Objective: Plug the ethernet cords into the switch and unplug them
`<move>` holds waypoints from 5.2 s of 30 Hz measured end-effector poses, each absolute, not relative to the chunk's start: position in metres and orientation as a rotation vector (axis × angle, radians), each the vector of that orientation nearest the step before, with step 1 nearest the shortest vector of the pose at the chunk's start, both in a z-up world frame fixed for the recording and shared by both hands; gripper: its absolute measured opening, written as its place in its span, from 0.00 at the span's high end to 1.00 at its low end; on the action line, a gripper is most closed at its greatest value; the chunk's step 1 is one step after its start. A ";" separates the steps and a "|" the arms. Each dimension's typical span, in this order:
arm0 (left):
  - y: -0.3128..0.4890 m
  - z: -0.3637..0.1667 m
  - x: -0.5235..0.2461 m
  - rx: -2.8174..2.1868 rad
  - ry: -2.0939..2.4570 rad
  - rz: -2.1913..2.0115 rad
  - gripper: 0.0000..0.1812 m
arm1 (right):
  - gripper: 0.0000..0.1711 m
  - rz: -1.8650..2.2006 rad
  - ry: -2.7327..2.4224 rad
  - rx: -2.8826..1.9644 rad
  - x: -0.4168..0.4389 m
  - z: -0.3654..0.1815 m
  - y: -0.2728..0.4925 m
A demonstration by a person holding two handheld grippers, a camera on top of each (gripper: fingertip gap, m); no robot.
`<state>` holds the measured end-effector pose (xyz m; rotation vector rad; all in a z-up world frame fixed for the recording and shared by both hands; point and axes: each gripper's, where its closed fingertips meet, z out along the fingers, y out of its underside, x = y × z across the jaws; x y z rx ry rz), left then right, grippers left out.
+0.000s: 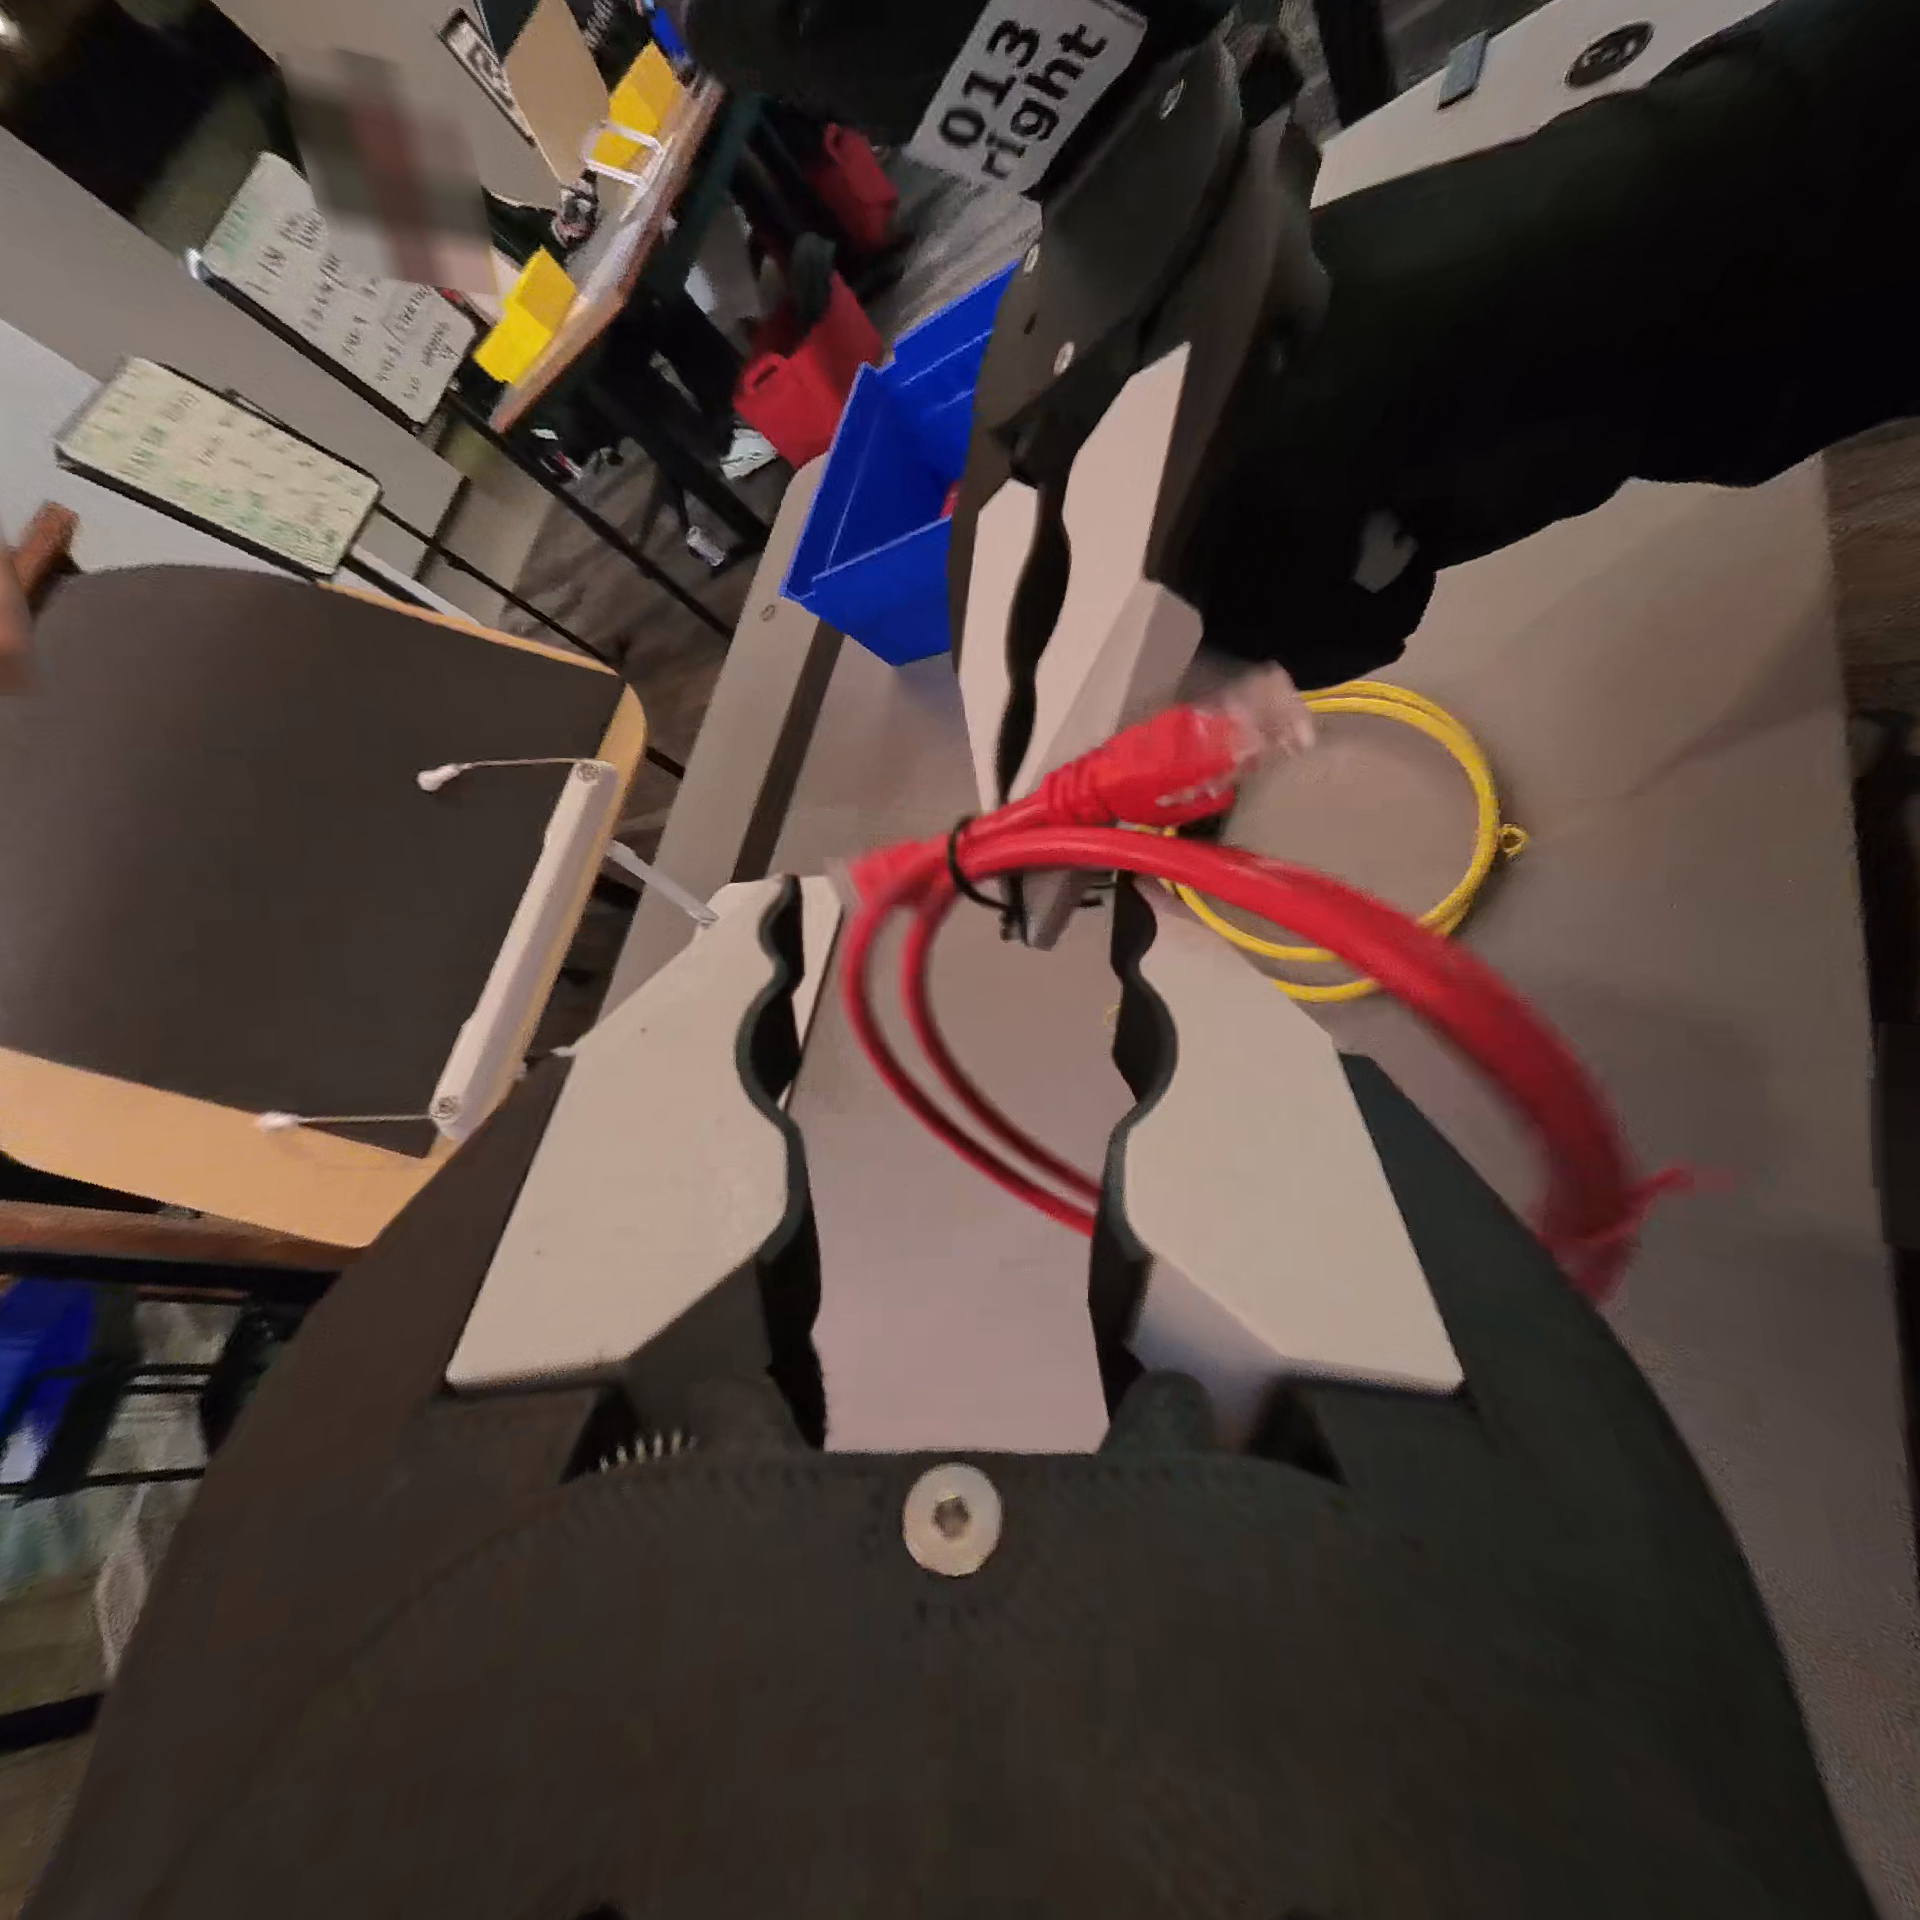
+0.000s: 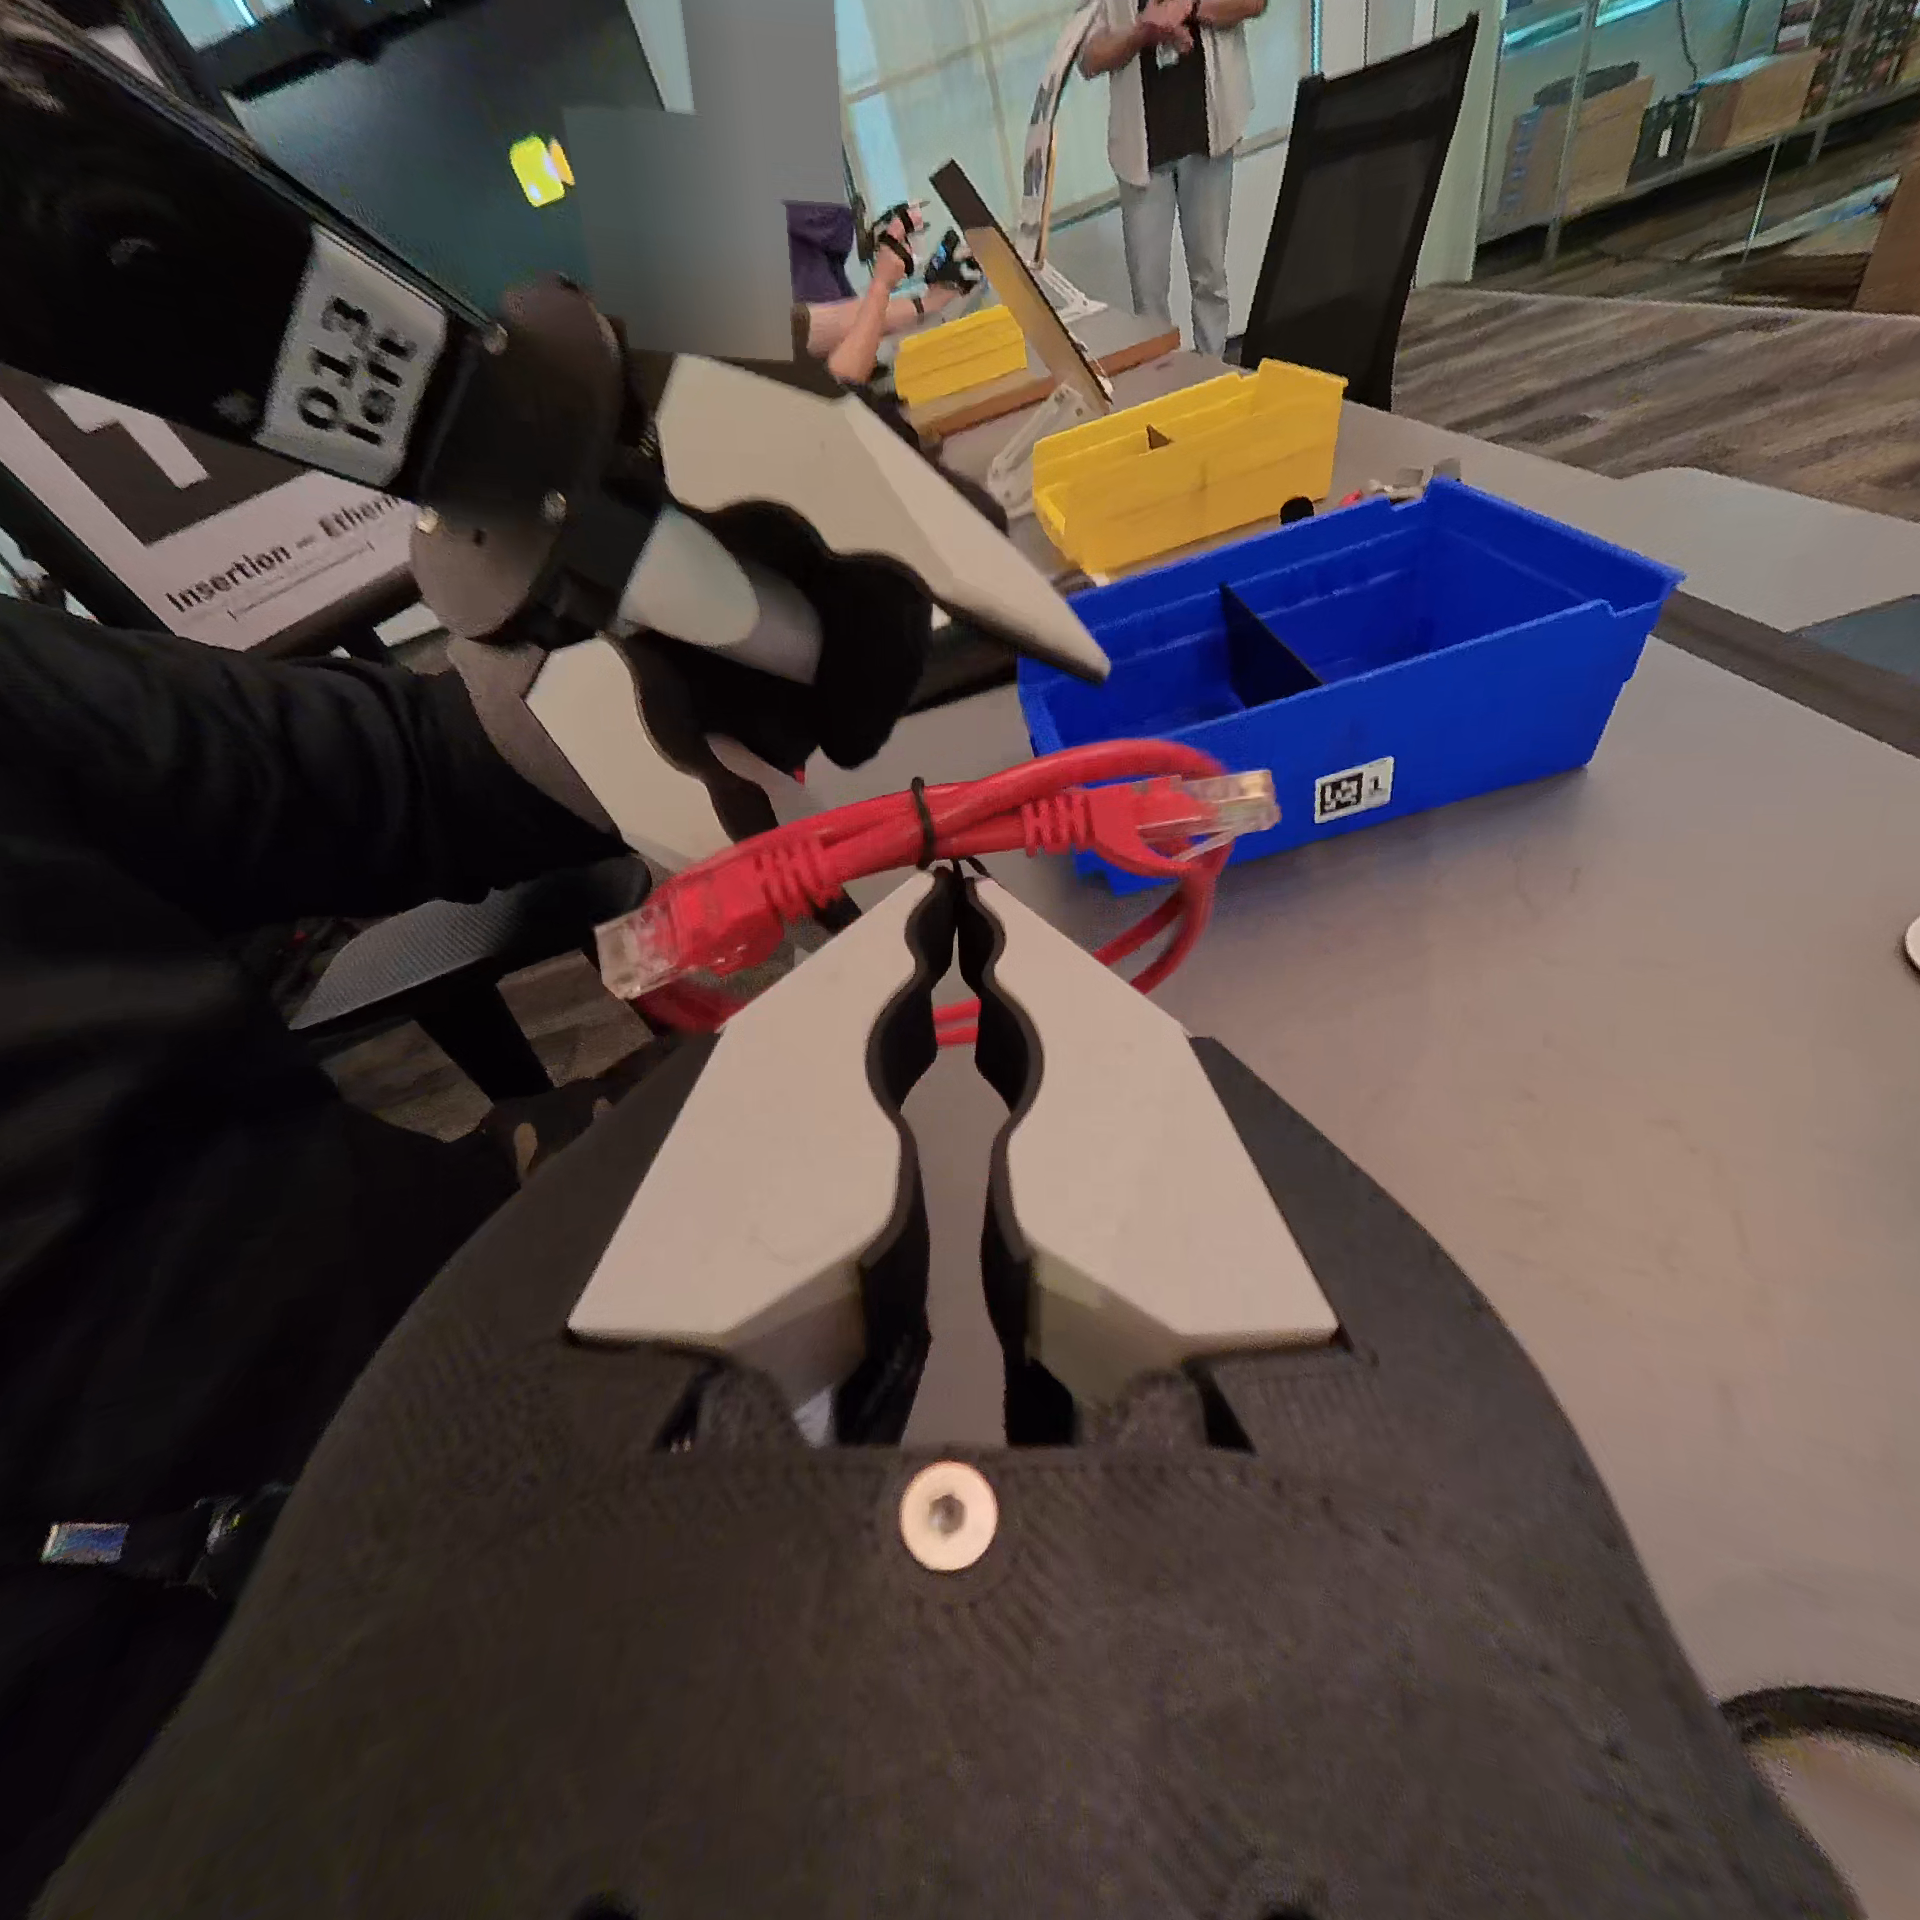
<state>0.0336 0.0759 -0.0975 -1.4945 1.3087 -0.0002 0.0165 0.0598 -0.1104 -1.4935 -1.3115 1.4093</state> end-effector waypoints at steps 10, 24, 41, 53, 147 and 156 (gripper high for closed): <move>0.061 -0.102 0.048 -1.425 1.450 0.003 0.85 | 1.00 1.314 -1.351 -1.484 0.014 -0.113 0.058; 0.048 -0.077 0.049 -1.354 1.318 -0.374 0.90 | 0.93 1.598 -1.275 -1.456 0.019 -0.092 0.049; 0.059 -0.051 0.022 -1.428 1.057 -0.852 0.95 | 0.83 1.708 -1.224 -1.418 0.012 -0.081 0.042; 0.071 -0.078 0.031 -1.644 1.037 -0.825 0.95 | 0.92 1.624 -1.230 -1.469 0.004 -0.088 0.046; 0.010 -0.170 0.071 -2.042 1.140 -1.421 1.00 | 1.00 1.387 -1.265 -1.418 0.010 -0.098 0.060; 0.018 -0.144 0.064 -1.763 1.149 -0.982 0.97 | 1.00 1.373 -1.223 -1.479 0.016 -0.100 0.069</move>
